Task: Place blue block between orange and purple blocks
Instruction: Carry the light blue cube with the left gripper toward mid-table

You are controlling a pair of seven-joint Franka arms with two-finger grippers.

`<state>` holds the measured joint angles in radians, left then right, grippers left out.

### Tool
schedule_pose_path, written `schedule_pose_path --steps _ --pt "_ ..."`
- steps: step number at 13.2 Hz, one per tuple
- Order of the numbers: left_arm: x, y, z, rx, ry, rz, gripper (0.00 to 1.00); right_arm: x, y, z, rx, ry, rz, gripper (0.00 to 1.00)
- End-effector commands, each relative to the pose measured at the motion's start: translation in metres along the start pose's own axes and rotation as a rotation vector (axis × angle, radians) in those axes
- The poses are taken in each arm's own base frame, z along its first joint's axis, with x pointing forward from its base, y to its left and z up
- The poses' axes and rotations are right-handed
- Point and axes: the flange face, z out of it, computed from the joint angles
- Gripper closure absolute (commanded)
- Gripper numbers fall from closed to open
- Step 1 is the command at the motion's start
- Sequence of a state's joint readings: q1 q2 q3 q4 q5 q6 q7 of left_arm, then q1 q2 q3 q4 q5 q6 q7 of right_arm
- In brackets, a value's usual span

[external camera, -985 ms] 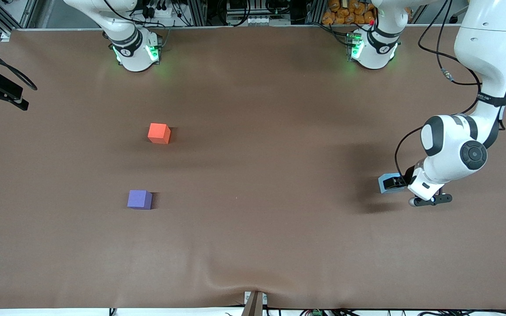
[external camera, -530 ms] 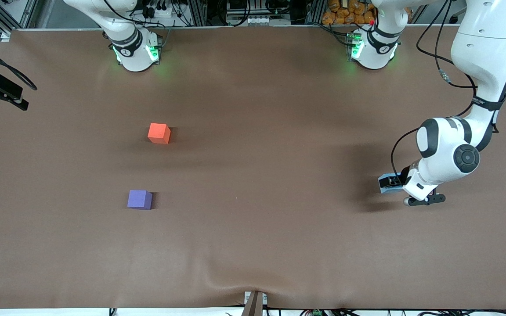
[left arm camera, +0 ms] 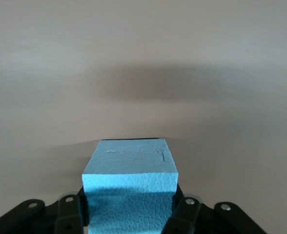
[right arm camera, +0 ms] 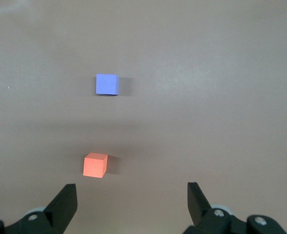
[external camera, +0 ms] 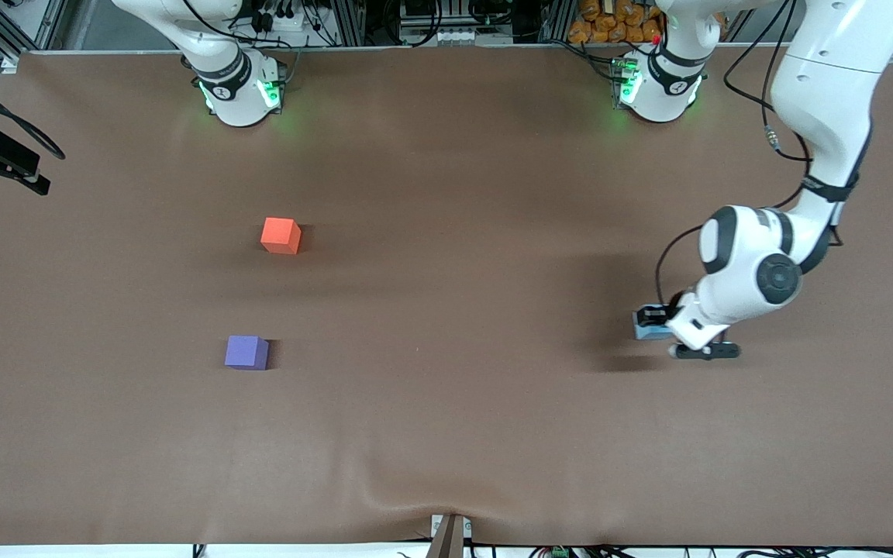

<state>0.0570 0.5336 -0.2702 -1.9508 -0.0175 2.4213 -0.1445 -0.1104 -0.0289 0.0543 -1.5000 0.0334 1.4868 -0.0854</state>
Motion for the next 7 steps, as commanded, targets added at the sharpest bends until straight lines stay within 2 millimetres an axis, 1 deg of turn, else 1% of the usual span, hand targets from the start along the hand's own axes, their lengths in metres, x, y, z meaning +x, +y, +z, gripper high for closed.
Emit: schedule_pose_path --steps 1,2,3,4,5,6,7 --pt "-0.012 0.097 -0.007 -0.048 0.011 0.022 1.00 0.000 0.004 -0.004 0.023 0.001 -0.007 0.00" --pt "-0.021 0.148 -0.011 -0.061 0.022 0.029 1.00 0.000 0.004 -0.004 0.023 0.001 -0.007 0.00" --pt "-0.030 0.199 -0.010 -0.074 0.029 0.021 1.00 0.000 0.004 -0.003 0.023 -0.001 -0.009 0.00" --pt "-0.036 0.251 -0.010 -0.098 0.040 -0.034 1.00 0.000 0.004 -0.003 0.023 0.001 -0.009 0.00" --pt "-0.040 0.293 -0.007 -0.124 0.046 -0.094 1.00 0.004 0.005 0.004 0.025 -0.014 -0.006 0.00" --pt "-0.049 0.335 -0.001 -0.149 0.043 -0.143 1.00 0.005 0.004 0.006 0.026 -0.017 -0.008 0.00" --pt "-0.058 0.367 0.006 -0.165 0.041 -0.188 1.00 0.006 0.005 0.007 0.026 -0.019 -0.008 0.00"
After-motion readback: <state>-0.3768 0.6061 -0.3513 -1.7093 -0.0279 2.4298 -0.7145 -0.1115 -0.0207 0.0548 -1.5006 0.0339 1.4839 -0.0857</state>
